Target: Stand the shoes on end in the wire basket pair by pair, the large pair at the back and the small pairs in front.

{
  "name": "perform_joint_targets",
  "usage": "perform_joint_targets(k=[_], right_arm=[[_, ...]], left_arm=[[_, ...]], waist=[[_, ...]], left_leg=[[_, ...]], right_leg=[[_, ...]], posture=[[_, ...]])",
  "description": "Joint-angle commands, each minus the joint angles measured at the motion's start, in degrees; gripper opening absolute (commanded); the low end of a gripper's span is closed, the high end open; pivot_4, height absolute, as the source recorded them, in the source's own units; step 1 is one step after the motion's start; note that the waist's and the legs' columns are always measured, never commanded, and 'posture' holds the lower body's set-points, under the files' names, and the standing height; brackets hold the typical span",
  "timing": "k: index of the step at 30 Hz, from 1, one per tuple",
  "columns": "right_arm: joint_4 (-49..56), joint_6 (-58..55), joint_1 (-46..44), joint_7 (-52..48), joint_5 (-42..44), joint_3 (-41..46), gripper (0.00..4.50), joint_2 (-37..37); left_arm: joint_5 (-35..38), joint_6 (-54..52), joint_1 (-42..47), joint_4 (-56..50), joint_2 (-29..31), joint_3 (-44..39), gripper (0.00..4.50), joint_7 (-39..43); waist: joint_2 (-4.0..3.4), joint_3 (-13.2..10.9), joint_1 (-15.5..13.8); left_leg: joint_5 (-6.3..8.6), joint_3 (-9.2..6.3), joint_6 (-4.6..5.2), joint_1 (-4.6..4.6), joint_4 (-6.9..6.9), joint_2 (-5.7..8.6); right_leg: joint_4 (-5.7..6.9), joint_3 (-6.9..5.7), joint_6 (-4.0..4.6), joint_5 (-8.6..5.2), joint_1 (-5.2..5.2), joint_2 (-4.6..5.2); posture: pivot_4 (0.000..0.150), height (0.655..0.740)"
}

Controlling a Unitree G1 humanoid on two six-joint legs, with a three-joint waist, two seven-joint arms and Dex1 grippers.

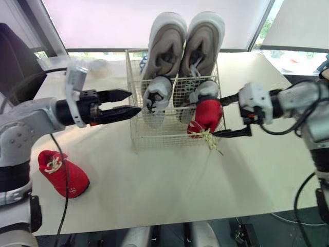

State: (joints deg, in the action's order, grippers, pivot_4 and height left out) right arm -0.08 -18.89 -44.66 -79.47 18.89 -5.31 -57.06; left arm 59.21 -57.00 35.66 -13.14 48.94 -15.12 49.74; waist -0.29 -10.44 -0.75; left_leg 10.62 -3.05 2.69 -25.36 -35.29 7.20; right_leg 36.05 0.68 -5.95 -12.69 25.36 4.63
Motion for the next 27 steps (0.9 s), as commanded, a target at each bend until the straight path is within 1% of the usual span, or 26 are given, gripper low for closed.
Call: perform_joint_targets(k=[1,5,8,11,14,15,18,20,22,25,27], right_arm=[[4.0,-0.8,0.9,0.6,1.5,6.5,4.44,-4.1],[4.8,-0.8,1.2,0.8,1.8,10.5,4.44,-7.5],[3.6,0.5,-2.9,1.0,1.4,10.3,4.44,-7.4],[3.0,1.6,-11.1,0.1,3.3,7.9,4.44,-2.9],[3.4,-0.3,-17.0,-0.9,7.7,6.2,4.44,3.9],[3.5,-0.5,-18.5,-1.5,9.2,5.5,4.44,6.5],[3.9,-0.9,-19.8,-2.8,11.3,4.0,4.44,11.1],[4.1,0.1,-18.3,-4.2,12.1,2.0,4.44,14.8],[3.7,1.9,-16.9,-5.1,11.1,0.5,4.44,16.8],[3.5,2.7,-15.9,-5.4,10.6,-0.2,4.44,18.1],[3.6,3.2,-15.3,-5.7,10.3,-0.8,4.44,18.6]], left_arm=[[1.0,-0.5,-2.1,-2.5,3.0,-5.2,4.5,-1.1],[0.8,-2.2,-6.7,-2.7,6.7,-9.8,4.5,-2.6],[-0.8,-3.3,-10.8,-1.4,10.0,-13.2,4.5,-3.2],[-2.7,-5.7,-17.0,0.9,12.5,-17.7,4.5,-5.0],[-4.3,-8.8,-21.9,2.4,13.9,-22.8,4.5,-7.8],[-5.5,-10.9,-25.2,2.5,15.0,-25.9,4.5,-8.0],[-7.3,-16.2,-32.4,2.4,16.9,-33.1,4.5,-8.2],[-11.2,-21.9,-38.3,1.6,17.3,-39.4,4.5,-11.4],[-14.0,-26.1,-42.0,0.0,16.9,-43.2,4.5,-14.1],[-15.4,-30.1,-44.1,-3.5,14.8,-45.5,4.5,-16.3],[-17.1,-33.4,-45.4,-6.6,12.2,-46.0,4.5,-18.8]], waist=[[0.01,0.0,0.0],[0.0,0.0,0.3],[-0.01,0.0,0.5],[-0.07,0.0,1.3],[-0.03,0.0,1.9],[0.05,0.0,2.1],[0.12,0.0,1.9],[0.15,0.0,1.7],[0.17,0.0,1.4],[0.18,0.0,0.7],[0.18,0.0,0.4]], left_leg=[[0.0,-0.01,0.0,0.0,0.0,0.0],[0.01,0.01,0.01,0.02,0.03,-0.01],[0.01,0.01,0.01,0.02,0.04,-0.05],[0.01,0.08,0.01,0.04,0.1,-0.06],[0.02,0.07,0.0,0.07,0.19,-0.12],[0.02,0.06,0.0,0.08,0.2,-0.13],[0.02,0.07,0.01,0.06,0.24,-0.12],[0.04,0.07,0.03,0.05,0.24,-0.1],[0.05,0.07,0.05,0.09,0.25,-0.09],[0.05,0.03,0.05,0.13,0.19,-0.08],[0.05,0.05,0.05,0.16,0.18,-0.08]], right_leg=[[-0.01,-0.01,0.12,-0.07,-0.01,0.0],[0.0,0.02,0.15,-0.08,0.0,0.01],[0.01,0.01,0.17,-0.1,0.01,0.01],[0.0,0.01,0.19,-0.11,0.04,0.04],[0.01,-0.02,0.19,-0.11,0.05,0.02],[0.01,-0.02,0.19,-0.11,0.06,0.02],[0.04,-0.02,0.18,-0.1,0.1,0.01],[0.02,-0.02,0.17,-0.09,0.11,0.01],[-0.01,-0.03,0.16,-0.09,0.07,0.01],[-0.02,-0.1,0.19,-0.1,0.08,0.02],[-0.03,-0.1,0.22,-0.1,0.07,0.03]], posture=[[0.15,0.74],[0.15,0.74],[0.15,0.74],[0.15,0.74],[0.15,0.74],[0.15,0.74],[0.15,0.74],[0.15,0.74],[0.15,0.74],[0.15,0.74],[0.15,0.74]])
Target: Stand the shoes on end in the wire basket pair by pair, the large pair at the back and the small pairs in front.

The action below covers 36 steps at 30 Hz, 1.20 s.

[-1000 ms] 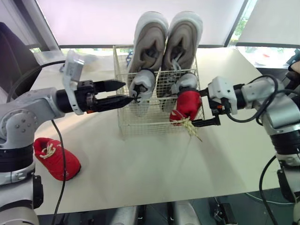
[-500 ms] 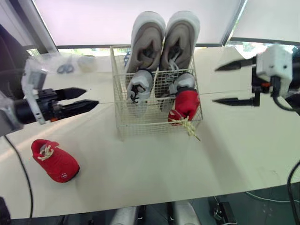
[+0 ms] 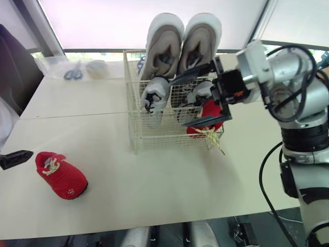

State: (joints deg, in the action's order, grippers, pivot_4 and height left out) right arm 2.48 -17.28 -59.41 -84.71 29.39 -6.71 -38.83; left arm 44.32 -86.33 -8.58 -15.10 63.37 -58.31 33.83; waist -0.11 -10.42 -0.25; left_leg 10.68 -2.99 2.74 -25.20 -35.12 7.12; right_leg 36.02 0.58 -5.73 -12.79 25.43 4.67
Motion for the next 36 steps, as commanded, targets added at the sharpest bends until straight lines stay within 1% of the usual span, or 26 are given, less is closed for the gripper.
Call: perform_joint_targets(k=[1,4,9,12,17,20,23,28,29,31,33,34,35,36], right_arm=[[1.1,1.5,-0.4,-0.5,0.0,0.5,4.44,0.6],[1.3,1.1,-0.5,-0.7,0.3,0.3,4.44,0.7],[3.2,-0.7,-0.6,-0.4,1.0,0.8,4.44,-0.2],[5.2,-2.8,-0.3,0.1,1.5,1.5,4.44,-1.6],[7.2,-5.2,0.1,1.3,1.8,2.3,4.44,-3.0],[8.1,-6.1,0.3,2.1,1.7,2.5,4.44,-3.9],[8.5,-6.7,0.4,2.8,1.4,2.6,4.5,-4.4],[9.2,-7.3,0.8,3.7,1.5,2.8,4.5,-5.2],[9.5,-7.7,1.1,4.0,1.5,3.0,4.5,-5.4],[10.2,-9.0,1.9,4.9,2.0,3.5,4.5,-6.2],[11.2,-10.4,3.3,6.0,2.6,4.3,4.5,-6.8],[11.8,-10.9,4.2,6.5,2.8,4.8,4.5,-7.2],[12.4,-11.4,5.1,7.4,2.9,5.3,4.5,-7.5],[12.8,-12.0,5.8,8.3,2.9,5.7,4.5,-7.8]], left_arm=[[-3.1,-4.7,-1.5,-5.8,-3.8,-2.6,4.5,-4.0],[-5.3,-4.6,0.9,-5.9,-7.7,-0.9,4.5,-7.1],[-9.0,-0.1,4.8,-1.4,-12.5,3.5,4.5,-10.0],[-10.2,1.8,9.3,1.9,-15.5,6.6,4.5,-11.9],[-12.8,6.9,12.2,7.6,-18.6,13.4,4.5,-12.8],[-13.9,10.2,13.4,11.0,-19.3,17.3,4.5,-12.3],[-14.9,11.8,13.4,13.6,-19.4,20.5,3.73,-12.0],[-15.2,13.2,13.4,14.6,-19.5,22.0,1.42,-11.5],[-14.6,14.2,15.1,13.9,-19.4,21.6,0.87,-11.2],[-12.1,16.5,20.8,12.0,-19.7,19.5,0.11,-10.8],[-8.8,19.4,27.0,9.0,-20.5,18.0,0.11,-9.8],[-7.0,20.2,30.6,6.9,-20.8,17.7,0.11,-9.5],[-4.7,21.2,34.8,4.6,-21.4,17.8,0.11,-9.2],[-2.5,22.4,38.6,2.4,-22.2,18.0,0.11,-9.0]], waist=[[0.01,0.0,-0.1],[0.03,0.0,-0.1],[0.03,0.0,-0.3],[0.06,0.1,-0.5],[0.1,0.1,-0.4],[0.11,0.1,-0.4],[0.03,0.2,-0.4],[-0.36,0.4,-0.4],[-0.44,0.5,-0.4],[-0.41,0.5,-0.7],[-0.09,0.4,-1.0],[0.19,0.4,-1.3],[0.63,0.4,-1.8],[0.87,0.4,-1.8]], left_leg=[[0.0,0.02,0.0,0.06,0.01,0.0],[0.0,0.01,-0.01,0.16,0.06,-0.03],[-0.03,-0.01,-0.07,0.16,0.05,-0.05],[-0.03,0.0,-0.06,0.16,0.05,-0.05],[-0.03,0.01,-0.06,0.17,0.01,-0.04],[-0.03,0.01,-0.06,0.17,0.02,-0.04],[-0.03,0.02,-0.06,0.17,0.04,-0.04],[-0.03,0.01,-0.06,0.26,0.06,-0.05],[-0.03,0.01,-0.06,0.31,0.07,-0.06],[-0.03,0.01,-0.05,0.34,0.07,-0.06],[-0.03,-0.05,-0.05,0.31,0.01,-0.08],[-0.03,-0.06,-0.05,0.29,-0.02,-0.07],[-0.03,-0.08,-0.05,0.27,-0.07,-0.08],[-0.04,-0.12,-0.06,0.19,-0.13,-0.08]], right_leg=[[-0.01,0.01,0.01,0.0,-0.03,0.0],[0.04,0.0,0.0,0.01,-0.05,-0.01],[0.09,-0.05,0.02,0.03,-0.05,-0.01],[0.06,-0.04,0.0,0.04,-0.05,-0.01],[0.05,-0.03,0.01,0.05,-0.07,0.0],[0.06,-0.03,0.0,0.06,-0.06,0.01],[0.05,-0.02,-0.01,0.06,-0.06,0.02],[0.1,-0.02,0.03,0.04,-0.12,0.03],[0.1,-0.02,0.04,0.04,-0.15,0.03],[0.09,-0.02,0.05,0.03,-0.18,0.03],[0.09,-0.13,0.07,0.02,-0.22,0.04],[0.08,-0.15,0.07,0.03,-0.22,0.04],[0.08,-0.19,0.08,0.04,-0.23,0.04],[0.05,-0.26,0.1,0.07,-0.21,0.04]], posture=[[0.15,0.74],[0.15,0.74],[0.15,0.74],[0.15,0.74],[0.15,0.74],[0.15,0.74],[0.15,0.74],[0.15,0.74],[0.15,0.74],[0.15,0.74],[0.15,0.74],[0.15,0.74],[0.15,0.74],[0.15,0.74]])
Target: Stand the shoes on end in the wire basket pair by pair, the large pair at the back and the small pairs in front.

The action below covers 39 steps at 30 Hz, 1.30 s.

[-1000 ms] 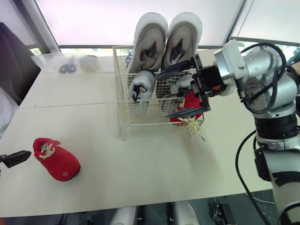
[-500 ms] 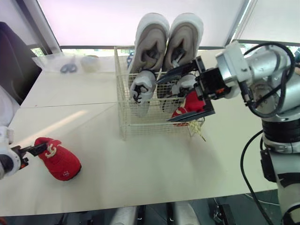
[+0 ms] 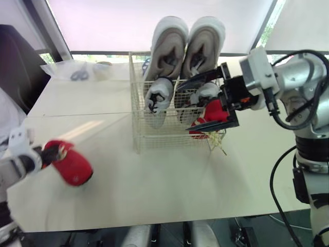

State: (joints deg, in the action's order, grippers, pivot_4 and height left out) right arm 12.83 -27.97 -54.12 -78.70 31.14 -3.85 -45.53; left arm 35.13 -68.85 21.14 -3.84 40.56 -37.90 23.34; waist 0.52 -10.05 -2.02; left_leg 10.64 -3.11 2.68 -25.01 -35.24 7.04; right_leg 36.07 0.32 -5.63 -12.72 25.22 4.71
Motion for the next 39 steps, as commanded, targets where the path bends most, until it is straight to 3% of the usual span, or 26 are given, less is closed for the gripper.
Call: perform_joint_targets(k=[1,6,13,19,33,39], right_arm=[[2.8,-1.8,1.1,3.2,1.2,3.3,4.5,-1.3],[4.4,-4.0,3.8,7.5,1.3,6.4,4.5,-3.5],[7.7,-8.0,8.1,11.5,3.3,11.1,4.5,-7.6],[12.3,-12.0,11.5,15.4,6.1,14.5,4.5,-9.9],[13.8,-15.8,9.5,18.9,9.4,13.4,4.5,-11.5],[12.1,-15.5,7.0,17.9,8.7,10.8,4.5,-11.2]], left_arm=[[8.3,6.0,11.8,-10.5,-0.1,-2.0,0.11,1.3],[12.0,15.0,24.5,-16.0,-7.0,6.9,0.11,1.8],[-8.3,41.8,23.7,-14.6,-13.2,27.8,0.11,4.7],[-23.6,59.4,18.6,-12.7,-16.9,37.6,0.11,1.5],[-42.2,79.4,6.7,-11.5,-21.7,44.4,0.11,-7.2],[-46.1,78.3,3.4,-14.9,-24.0,44.2,0.11,-10.7]], waist=[[0.3,0.1,-0.1],[0.25,0.1,0.1],[0.26,0.1,-0.1],[0.24,0.1,-0.1],[0.09,0.2,-0.3],[0.06,0.2,-0.3]], left_leg=[[0.0,-0.02,-0.01,-0.11,-0.07,0.0],[0.05,0.26,0.07,-0.25,-0.05,0.08],[-0.05,0.26,-0.07,-0.31,0.01,0.01],[0.01,0.25,0.05,-0.31,-0.02,0.0],[0.04,0.23,0.12,-0.22,-0.22,-0.01],[0.04,0.2,0.12,-0.1,-0.23,-0.03]], right_leg=[[-0.06,-0.05,0.01,0.04,0.06,-0.01],[-0.32,0.07,-0.27,0.23,-0.03,0.09],[-0.24,0.07,-0.26,0.24,0.0,0.05],[-0.24,0.07,-0.22,0.22,0.0,0.07],[-0.28,0.02,-0.04,0.12,-0.24,0.08],[-0.29,-0.04,-0.03,0.11,-0.39,0.07]], posture=[[0.15,0.74],[0.15,0.74],[0.15,0.74],[0.15,0.74],[0.15,0.74],[0.15,0.74]])
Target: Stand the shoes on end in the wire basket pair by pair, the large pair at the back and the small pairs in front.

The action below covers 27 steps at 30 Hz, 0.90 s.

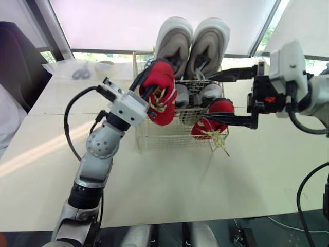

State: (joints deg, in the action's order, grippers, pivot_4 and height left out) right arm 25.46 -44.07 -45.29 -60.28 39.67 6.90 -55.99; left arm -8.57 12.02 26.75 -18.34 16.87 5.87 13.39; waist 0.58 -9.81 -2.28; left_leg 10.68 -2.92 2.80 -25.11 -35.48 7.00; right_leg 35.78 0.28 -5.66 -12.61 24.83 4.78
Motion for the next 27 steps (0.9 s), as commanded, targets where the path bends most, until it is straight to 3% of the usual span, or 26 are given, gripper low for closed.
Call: perform_joint_targets(k=[1,8,17,20,27], right_arm=[[-0.7,0.7,-2.1,-0.7,0.1,-0.2,4.5,-0.7],[-3.1,2.1,-3.9,-2.6,-0.5,-1.3,4.5,-0.9],[-4.5,3.6,-4.4,-3.4,-1.6,-2.4,4.5,-0.2],[-4.7,4.3,-3.9,-3.6,-2.0,-2.5,4.5,-0.6],[-4.2,4.4,-2.0,-3.4,-1.7,-0.9,4.5,-1.2]], left_arm=[[-2.8,-3.2,-2.9,-1.0,-0.7,0.3,0.11,-1.2],[-6.6,-11.5,-7.3,-5.5,-4.4,2.8,0.11,-2.2],[-7.7,-4.4,-11.2,0.4,-3.9,3.9,0.11,-3.7],[-5.5,-3.2,-14.0,0.8,-3.3,3.4,1.16,-2.5],[1.3,-8.3,-17.8,-1.8,-1.8,-1.7,4.4,0.3]], waist=[[0.0,0.0,0.0],[0.01,0.0,0.0],[-0.01,0.0,0.0],[-0.02,0.0,0.0],[-0.03,0.0,0.1]], left_leg=[[0.0,0.0,0.0,0.0,0.0,0.0],[0.0,-0.02,0.01,-0.01,-0.02,0.0],[0.01,-0.09,0.01,-0.02,-0.03,-0.01],[0.01,-0.1,0.0,-0.02,-0.03,-0.01],[0.01,-0.09,0.0,-0.03,-0.03,-0.11]], right_leg=[[0.0,0.0,0.0,0.0,-0.01,0.0],[-0.01,-0.07,0.0,0.0,-0.02,0.0],[-0.02,-0.14,0.01,-0.01,-0.01,0.0],[-0.02,-0.14,0.01,-0.01,-0.02,0.0],[-0.03,-0.27,0.03,-0.02,0.01,0.01]], posture=[[0.15,0.74],[0.15,0.74],[0.15,0.74],[0.15,0.74],[0.15,0.74]])
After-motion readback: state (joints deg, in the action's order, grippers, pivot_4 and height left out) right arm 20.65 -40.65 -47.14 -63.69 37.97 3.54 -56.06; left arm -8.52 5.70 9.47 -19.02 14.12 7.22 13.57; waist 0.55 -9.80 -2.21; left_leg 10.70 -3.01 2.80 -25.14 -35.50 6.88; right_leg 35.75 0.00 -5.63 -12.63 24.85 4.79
